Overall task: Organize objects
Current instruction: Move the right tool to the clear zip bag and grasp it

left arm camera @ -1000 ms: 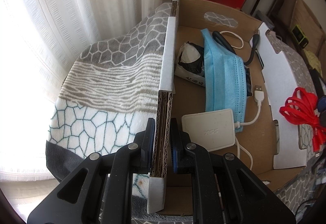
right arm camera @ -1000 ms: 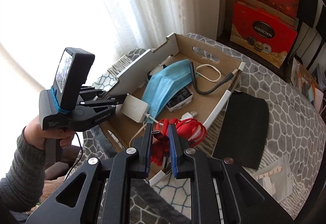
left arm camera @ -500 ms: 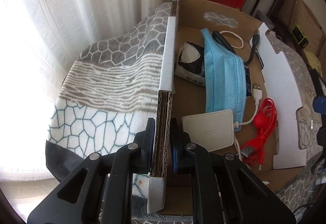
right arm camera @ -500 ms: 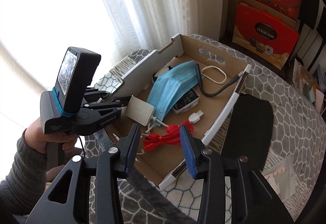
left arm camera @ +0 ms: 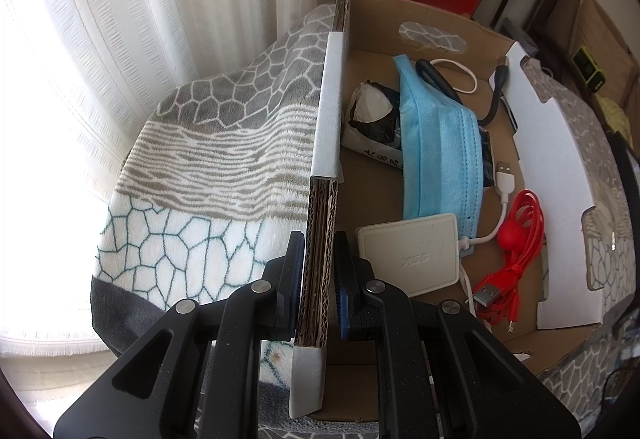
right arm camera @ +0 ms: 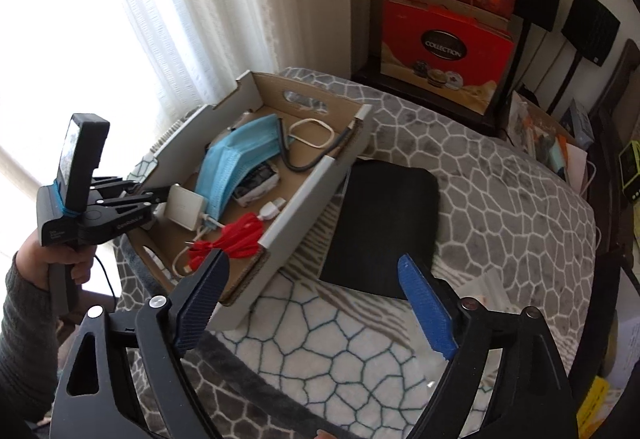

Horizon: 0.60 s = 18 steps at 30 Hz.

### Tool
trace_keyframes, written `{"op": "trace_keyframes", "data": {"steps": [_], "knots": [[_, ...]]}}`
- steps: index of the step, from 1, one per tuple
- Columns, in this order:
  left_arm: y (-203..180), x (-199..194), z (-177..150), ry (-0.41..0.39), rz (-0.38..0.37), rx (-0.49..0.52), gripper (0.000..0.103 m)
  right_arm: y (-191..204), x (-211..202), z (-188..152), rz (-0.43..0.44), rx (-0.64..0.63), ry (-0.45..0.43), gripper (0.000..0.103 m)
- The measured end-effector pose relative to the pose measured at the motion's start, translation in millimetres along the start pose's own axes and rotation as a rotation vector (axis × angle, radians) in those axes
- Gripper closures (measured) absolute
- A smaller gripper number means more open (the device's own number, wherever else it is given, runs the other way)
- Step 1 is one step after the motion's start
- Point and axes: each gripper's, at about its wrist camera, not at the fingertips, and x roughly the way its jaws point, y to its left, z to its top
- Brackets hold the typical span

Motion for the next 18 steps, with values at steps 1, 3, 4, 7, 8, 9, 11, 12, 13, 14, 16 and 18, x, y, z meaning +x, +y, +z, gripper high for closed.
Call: {"op": "trace_keyframes", "data": {"steps": [1, 3, 4, 7, 8, 9, 11, 12, 13, 14, 16, 18], "knots": [[0.0, 0.0, 0.0, 0.0, 0.0, -0.001, 0.091, -7.3, -0.8, -1.5, -0.02, 0.013, 0.003, 0.004], [0.1, 0.2, -0.1, 0.0, -0.001, -0.001, 0.091, -21.8, -3.3, -5.1, -0.042, 0.042, 0.002, 0.001], [0.3, 0.4, -0.1, 0.0, -0.002, -0.001, 0.091, -29.4, -3.9, -6.7, -0.046, 0.06, 0.006, 0.001], [0.6, 0.8, -0.2, 0.001, -0.002, 0.0, 0.091, -52.3, -6.9, -12.2, -0.07, 0.112, 0.011, 0.001], [0.6, 0.8, -0.4, 0.001, -0.001, 0.0, 0.091, -59.8, -7.8, -14.3, -0.08, 0.128, 0.013, 0.001], [0.7, 0.8, -0.3, 0.0, -0.002, 0.0, 0.091, -67.8, -8.1, -16.9, -0.091, 0.145, 0.016, 0.001], [0.7, 0.7, -0.4, 0.0, -0.002, -0.001, 0.091, -83.5, -7.9, -23.3, -0.113, 0.18, 0.024, 0.001], [0.6, 0.7, -0.4, 0.0, -0.002, -0.001, 0.091, -91.3, -7.7, -27.0, -0.122, 0.194, 0.028, 0.001], [0.5, 0.7, -0.3, 0.0, -0.002, -0.001, 0.091, -99.0, -7.4, -31.0, -0.133, 0.208, 0.033, 0.001], [0.5, 0.7, -0.4, 0.0, -0.002, -0.001, 0.091, -106.0, -6.7, -34.9, -0.143, 0.221, 0.038, 0.001], [0.6, 0.7, -0.2, 0.0, -0.001, 0.0, 0.091, -117.5, -4.8, -42.0, -0.163, 0.234, 0.047, 0.001], [0.9, 0.8, -0.3, 0.001, -0.003, -0.001, 0.091, -128.7, -2.0, -48.1, -0.182, 0.244, 0.058, 0.001]]}}
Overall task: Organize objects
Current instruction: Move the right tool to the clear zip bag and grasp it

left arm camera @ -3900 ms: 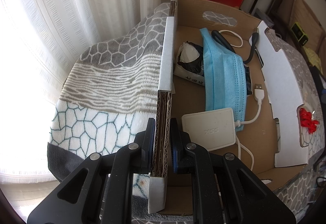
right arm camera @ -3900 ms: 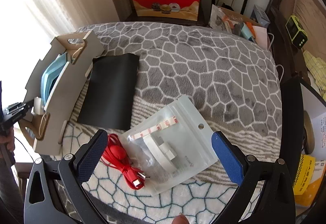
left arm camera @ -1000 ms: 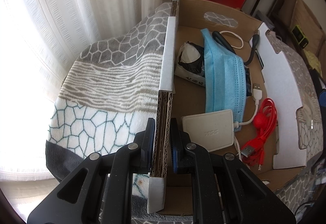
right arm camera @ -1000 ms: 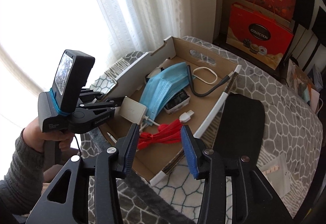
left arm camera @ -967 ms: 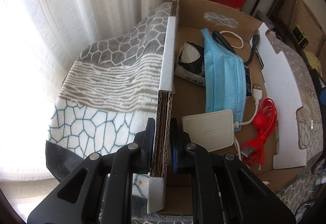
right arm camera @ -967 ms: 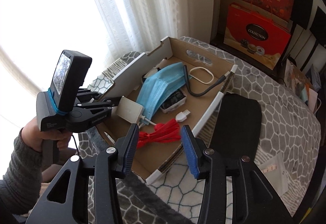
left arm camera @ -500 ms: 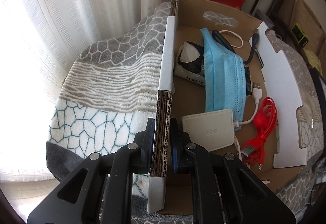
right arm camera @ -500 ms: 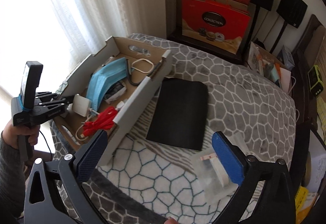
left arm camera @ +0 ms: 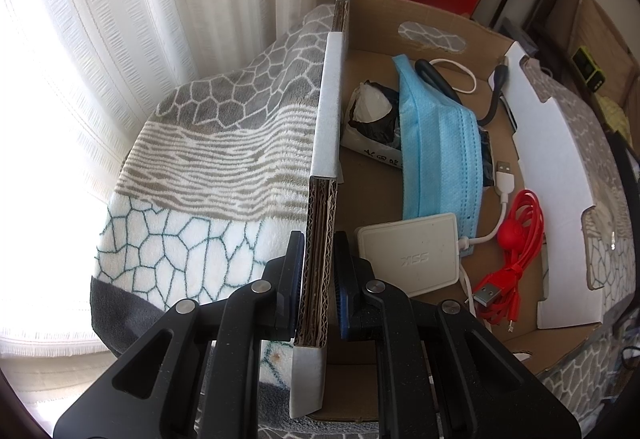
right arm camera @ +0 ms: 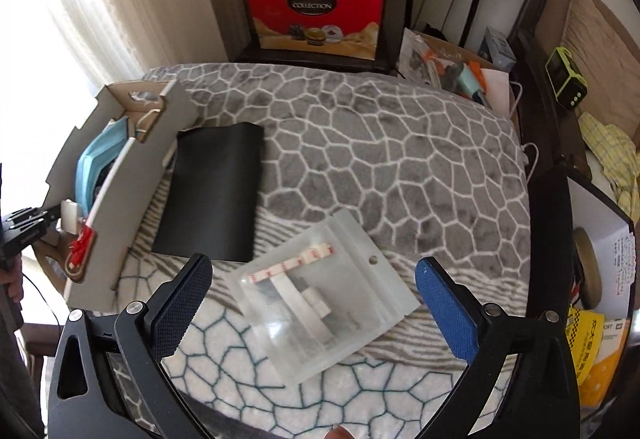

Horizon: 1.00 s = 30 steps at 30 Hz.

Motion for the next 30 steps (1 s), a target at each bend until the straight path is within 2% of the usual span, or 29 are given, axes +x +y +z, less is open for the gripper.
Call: {"op": "trace_keyframes", "data": {"steps": [5, 10, 18, 20, 24, 30], "knots": [[-0.3, -0.3, 0.7, 0.0, 0.001, -0.001, 0.091, -28.9, 15.7, -7.0, -0.011, 0.063, 0.025, 0.001], [-0.1, -0.3, 1.1, 0.001, 0.003, -0.002, 0.091, -58.8, 29.1, -16.6, 0.048, 0.16, 0.051, 0.006], [1.1, 0.1, 1.2, 0.002, 0.004, -0.003, 0.091, -82.2, 42.8, -32.5, 0.143, 0.264, 0.1, 0.038], [0.8, 0.1, 1.2, 0.002, 0.004, -0.003, 0.091, -84.8, 42.8, -34.7, 0.154, 0.274, 0.098, 0.04], [1.5, 0.5, 1.2, 0.002, 0.006, -0.003, 0.091, -87.0, 39.4, -37.5, 0.178, 0.273, 0.09, 0.052], [1.8, 0.3, 1.1, 0.001, 0.007, -0.003, 0.091, -83.8, 35.4, -40.2, 0.227, 0.268, 0.09, 0.061]]}}
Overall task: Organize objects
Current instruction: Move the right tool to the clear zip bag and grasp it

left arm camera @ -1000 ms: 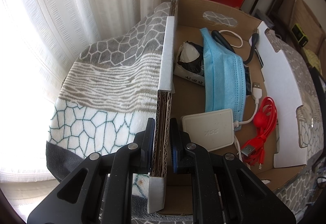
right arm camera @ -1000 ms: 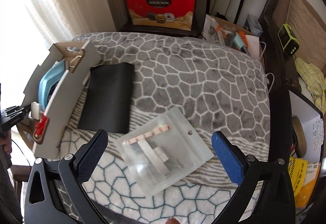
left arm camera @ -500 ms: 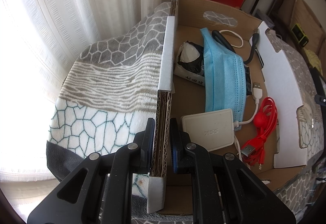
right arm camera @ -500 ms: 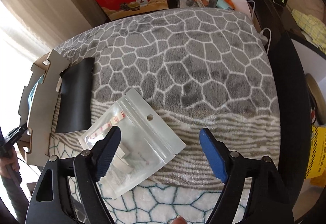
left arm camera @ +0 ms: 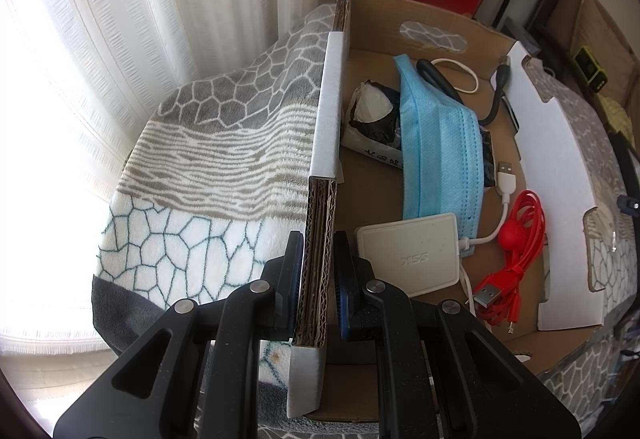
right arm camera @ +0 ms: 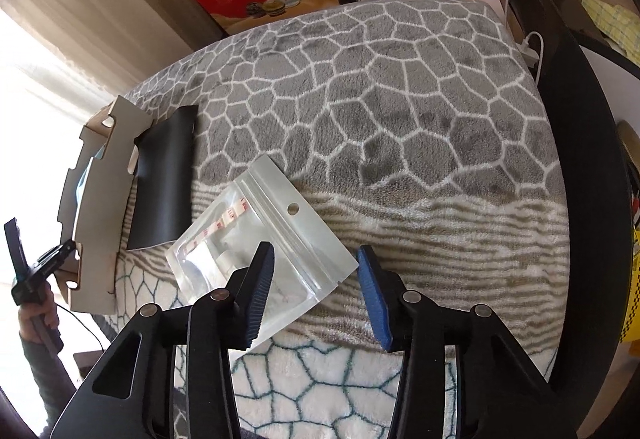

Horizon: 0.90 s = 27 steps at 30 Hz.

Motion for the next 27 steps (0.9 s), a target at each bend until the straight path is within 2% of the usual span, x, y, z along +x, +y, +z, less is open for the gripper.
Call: {"op": "trace_keyframes", "data": {"steps": [4, 18, 27], "knots": [[0.2, 0.1, 0.1, 0.0, 0.002, 0.001, 0.091, 5.9, -3.4, -3.1, 0.073, -0.007, -0.002, 0.071], [-0.3, -0.2, 0.3, 0.0, 0.003, 0.0, 0.091, 63.2, 2.6, -21.0, 0.283, -0.101, 0.056, 0.075], [-0.6, -0.3, 0.2, 0.0, 0.004, 0.0, 0.091, 98.0, 11.1, -26.1, 0.34, -0.149, 0.091, 0.075]]}}
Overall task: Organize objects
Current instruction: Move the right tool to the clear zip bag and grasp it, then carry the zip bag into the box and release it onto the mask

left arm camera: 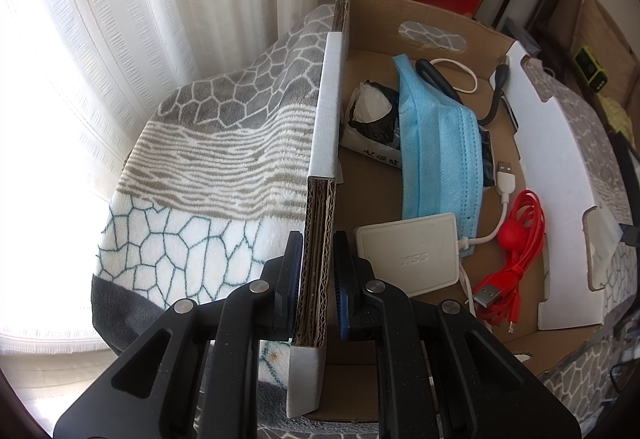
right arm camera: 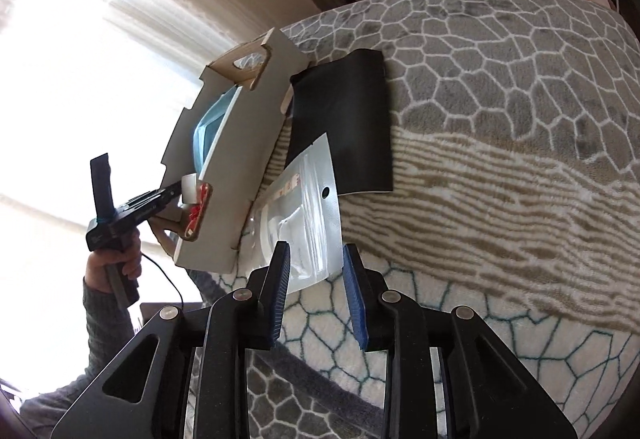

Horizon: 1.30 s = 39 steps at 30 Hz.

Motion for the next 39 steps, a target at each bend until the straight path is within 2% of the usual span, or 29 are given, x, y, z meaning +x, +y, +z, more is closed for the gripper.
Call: {"op": "trace_keyframes", "data": {"steps": [11, 17, 21, 27, 31, 39], "knots": [[0.3, 0.2, 0.3, 0.0, 0.001, 0.0, 0.091, 11.7, 24.9, 1.8, 0.067, 0.003, 0.061, 0.074], [-0.4, 0.7, 0.6, 0.0, -0.001, -0.003, 0.091, 21.3, 49.4, 3.0, 0.06, -0.02, 0.1, 0.074], [-0.7, 0.6, 0.4, 0.0, -0.001, -0.003, 0.091, 29.4, 59.6, 2.9, 0.058, -0.049, 0.113, 0.08], [-3.2, -0.5, -0.5, 0.0, -0.005, -0.001, 0.091, 41.1, 45.5, 1.8, 0.065, -0.08, 0.08, 0.094], [-4.1, -0.9, -0.6, -0.001, -0.007, -0.003, 0.091, 42.9, 24.3, 8.9, 0.045, -0.055, 0.027, 0.096], [-4.3, -1.0, -1.0, -0.001, -0.008, -0.004, 0.091, 54.0, -22.1, 43.9, 0.029, -0.022, -0.084, 0.096]]}}
